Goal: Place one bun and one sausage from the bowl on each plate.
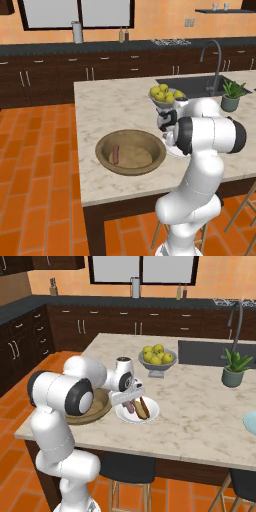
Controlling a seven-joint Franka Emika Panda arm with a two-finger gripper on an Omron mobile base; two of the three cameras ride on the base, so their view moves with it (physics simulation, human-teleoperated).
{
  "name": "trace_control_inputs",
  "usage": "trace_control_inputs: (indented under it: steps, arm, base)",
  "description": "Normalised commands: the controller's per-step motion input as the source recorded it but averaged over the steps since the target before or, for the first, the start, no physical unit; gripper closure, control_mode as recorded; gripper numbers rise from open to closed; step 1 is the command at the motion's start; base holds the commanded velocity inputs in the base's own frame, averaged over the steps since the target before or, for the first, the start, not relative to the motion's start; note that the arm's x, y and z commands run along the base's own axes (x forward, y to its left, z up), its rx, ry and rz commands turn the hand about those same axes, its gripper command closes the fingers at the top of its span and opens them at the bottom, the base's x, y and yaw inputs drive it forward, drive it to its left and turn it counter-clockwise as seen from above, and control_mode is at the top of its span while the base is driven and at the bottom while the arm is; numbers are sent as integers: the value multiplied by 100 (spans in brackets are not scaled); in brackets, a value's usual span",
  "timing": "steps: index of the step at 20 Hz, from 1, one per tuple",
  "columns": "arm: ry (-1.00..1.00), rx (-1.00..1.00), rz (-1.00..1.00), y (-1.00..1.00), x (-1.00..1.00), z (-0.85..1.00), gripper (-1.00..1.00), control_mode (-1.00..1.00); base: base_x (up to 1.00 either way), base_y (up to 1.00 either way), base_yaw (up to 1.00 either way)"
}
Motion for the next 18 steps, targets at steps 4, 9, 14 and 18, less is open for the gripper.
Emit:
trace_control_inputs:
  steps: [4,9,14,18]
  arm:
    - [-10,0,0,-14,0,-20,100,-100]
    - [-11,0,0,-6,0,-10,100,-100]
    - [-6,0,0,0,0,1,-100,-100]
    - [0,0,0,0,0,9,-100,-100]
  base:
    - [0,0,0]
    - [0,0,0]
    - [0,0,0]
    - [0,0,0]
